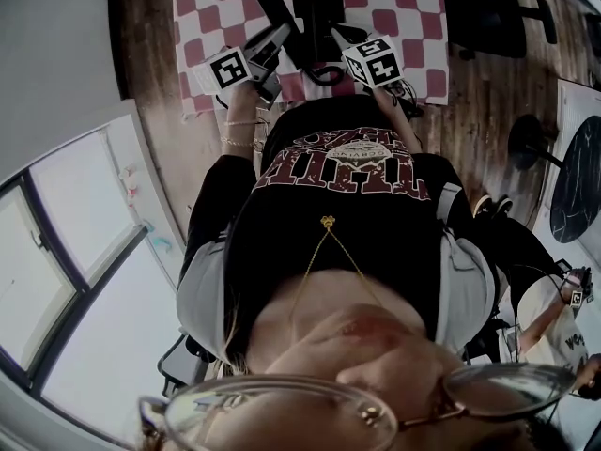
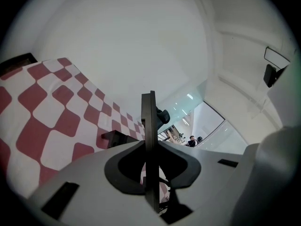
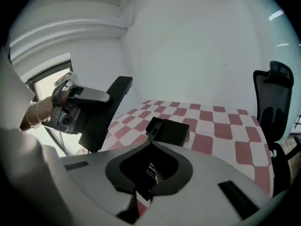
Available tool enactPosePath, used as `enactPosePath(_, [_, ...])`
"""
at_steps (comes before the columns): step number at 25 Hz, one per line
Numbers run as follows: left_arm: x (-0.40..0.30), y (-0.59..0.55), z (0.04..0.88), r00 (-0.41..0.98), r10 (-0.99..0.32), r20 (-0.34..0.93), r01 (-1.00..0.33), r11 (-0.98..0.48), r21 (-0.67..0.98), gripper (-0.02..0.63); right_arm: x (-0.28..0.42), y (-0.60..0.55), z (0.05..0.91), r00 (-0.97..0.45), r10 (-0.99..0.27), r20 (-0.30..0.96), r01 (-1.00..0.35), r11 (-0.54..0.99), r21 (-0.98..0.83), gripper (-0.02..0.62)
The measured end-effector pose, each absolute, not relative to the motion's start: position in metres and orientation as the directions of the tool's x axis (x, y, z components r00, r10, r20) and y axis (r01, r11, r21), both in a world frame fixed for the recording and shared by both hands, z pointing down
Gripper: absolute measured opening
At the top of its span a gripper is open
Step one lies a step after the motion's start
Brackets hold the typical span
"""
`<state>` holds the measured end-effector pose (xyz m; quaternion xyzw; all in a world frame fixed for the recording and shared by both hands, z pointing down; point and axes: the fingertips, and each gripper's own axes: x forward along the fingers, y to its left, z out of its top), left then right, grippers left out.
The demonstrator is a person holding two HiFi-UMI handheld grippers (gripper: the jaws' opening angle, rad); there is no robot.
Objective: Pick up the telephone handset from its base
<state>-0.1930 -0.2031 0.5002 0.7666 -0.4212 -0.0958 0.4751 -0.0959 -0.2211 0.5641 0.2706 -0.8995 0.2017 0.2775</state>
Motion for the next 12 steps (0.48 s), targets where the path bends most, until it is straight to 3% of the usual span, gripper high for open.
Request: enactPosePath(12, [-0.196, -0.202, 0.468, 0.608, -0.773, 0.183, -0.528, -0.221, 0.82, 0.081, -0.096, -0.221, 0.562, -0.713, -0.361, 0.601, -0.578, 0.788, -0.212, 0.02])
